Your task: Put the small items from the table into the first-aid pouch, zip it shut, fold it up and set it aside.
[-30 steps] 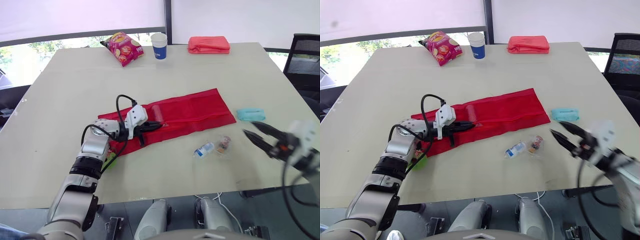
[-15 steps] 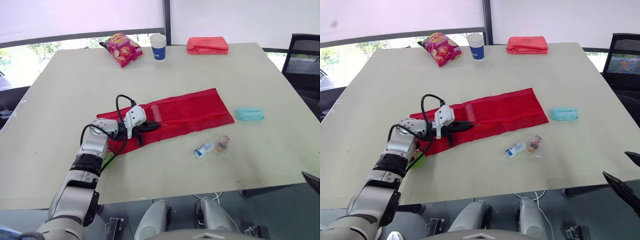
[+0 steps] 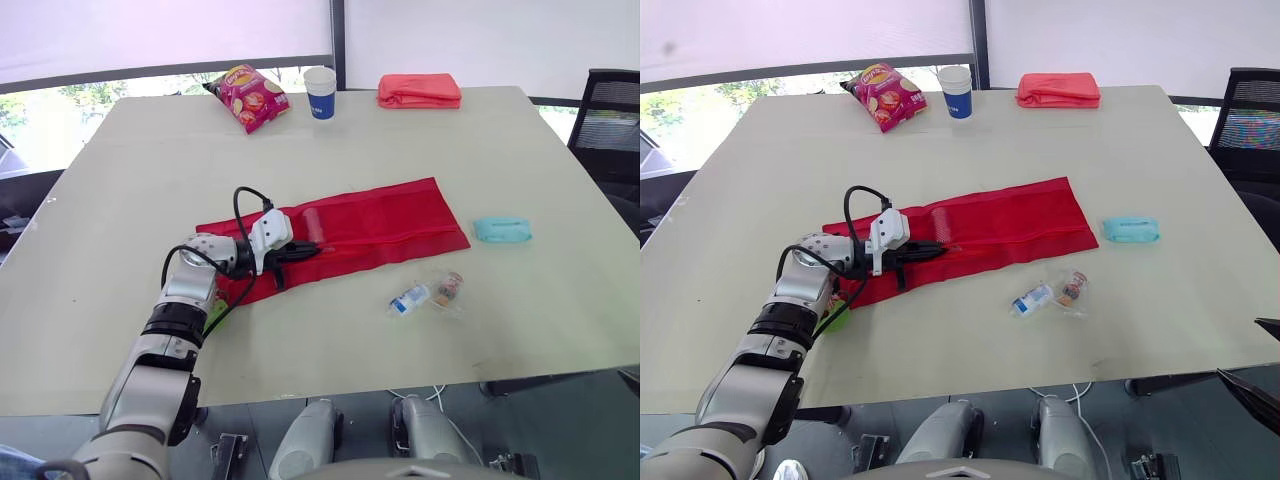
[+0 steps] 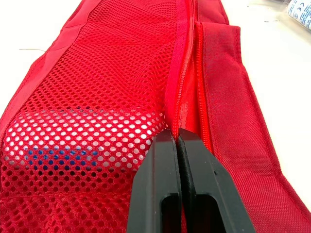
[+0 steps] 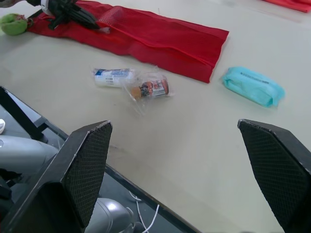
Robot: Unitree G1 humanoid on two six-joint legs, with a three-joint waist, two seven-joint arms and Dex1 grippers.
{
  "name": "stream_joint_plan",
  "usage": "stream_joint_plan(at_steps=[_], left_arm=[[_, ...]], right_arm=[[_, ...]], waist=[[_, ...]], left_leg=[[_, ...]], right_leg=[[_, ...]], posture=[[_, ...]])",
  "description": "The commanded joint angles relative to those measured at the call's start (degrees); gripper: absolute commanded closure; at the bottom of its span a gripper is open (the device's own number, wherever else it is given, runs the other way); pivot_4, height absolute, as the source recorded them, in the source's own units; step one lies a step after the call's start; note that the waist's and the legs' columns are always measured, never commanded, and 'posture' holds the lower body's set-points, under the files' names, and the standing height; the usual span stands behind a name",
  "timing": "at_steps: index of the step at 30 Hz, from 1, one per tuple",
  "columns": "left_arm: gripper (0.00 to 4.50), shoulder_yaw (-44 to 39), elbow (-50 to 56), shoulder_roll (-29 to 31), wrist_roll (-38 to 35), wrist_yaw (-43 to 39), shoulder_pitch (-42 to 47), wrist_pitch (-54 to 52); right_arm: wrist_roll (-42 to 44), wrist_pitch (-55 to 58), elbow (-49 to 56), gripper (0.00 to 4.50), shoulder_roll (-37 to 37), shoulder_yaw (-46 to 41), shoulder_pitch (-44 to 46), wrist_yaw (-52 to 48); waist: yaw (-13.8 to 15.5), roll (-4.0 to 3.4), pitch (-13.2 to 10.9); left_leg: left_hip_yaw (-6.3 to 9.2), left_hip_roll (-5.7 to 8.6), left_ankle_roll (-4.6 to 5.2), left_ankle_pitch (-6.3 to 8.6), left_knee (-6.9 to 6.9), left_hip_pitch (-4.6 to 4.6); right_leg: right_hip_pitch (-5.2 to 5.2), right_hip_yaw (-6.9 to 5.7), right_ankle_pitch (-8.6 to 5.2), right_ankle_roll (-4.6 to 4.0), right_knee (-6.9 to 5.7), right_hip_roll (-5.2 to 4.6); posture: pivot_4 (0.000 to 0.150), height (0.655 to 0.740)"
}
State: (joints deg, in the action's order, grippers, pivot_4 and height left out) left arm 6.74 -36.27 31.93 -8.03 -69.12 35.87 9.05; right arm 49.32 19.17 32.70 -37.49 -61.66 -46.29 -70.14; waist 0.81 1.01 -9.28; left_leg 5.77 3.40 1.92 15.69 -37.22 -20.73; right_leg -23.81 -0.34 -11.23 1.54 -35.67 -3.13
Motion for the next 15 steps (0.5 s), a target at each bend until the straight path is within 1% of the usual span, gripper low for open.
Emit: stream_joint_plan(at_steps=[1, 15], left_arm=[[4.50, -0.7, -0.4, 0.4, 0.4, -0.1, 1.0, 0.6], [4.50, -1.0, -0.1, 0.9, 0.3, 0.0, 0.8, 0.7]], right_arm=[[0.0, -0.7, 0.9, 0.10, -0.4, -0.2, -1.0, -0.9], [-1.2, -0.5, 1.7, 0.10, -2.2, 2.9, 0.7, -0.6]], waist=[[0.0, 0.00, 0.0], [0.0, 0.01, 0.0]], left_leg=[[0.00, 0.00, 0.00, 0.00, 0.00, 0.00], [0.00, -0.01, 0.00, 0.00, 0.00, 0.00]], right_leg=[[0.00, 0.00, 0.00, 0.00, 0.00, 0.00], [0.00, 0.00, 0.00, 0.00, 0.00, -0.01]], posture=[[0.150, 0.7395], [0.150, 0.7395]])
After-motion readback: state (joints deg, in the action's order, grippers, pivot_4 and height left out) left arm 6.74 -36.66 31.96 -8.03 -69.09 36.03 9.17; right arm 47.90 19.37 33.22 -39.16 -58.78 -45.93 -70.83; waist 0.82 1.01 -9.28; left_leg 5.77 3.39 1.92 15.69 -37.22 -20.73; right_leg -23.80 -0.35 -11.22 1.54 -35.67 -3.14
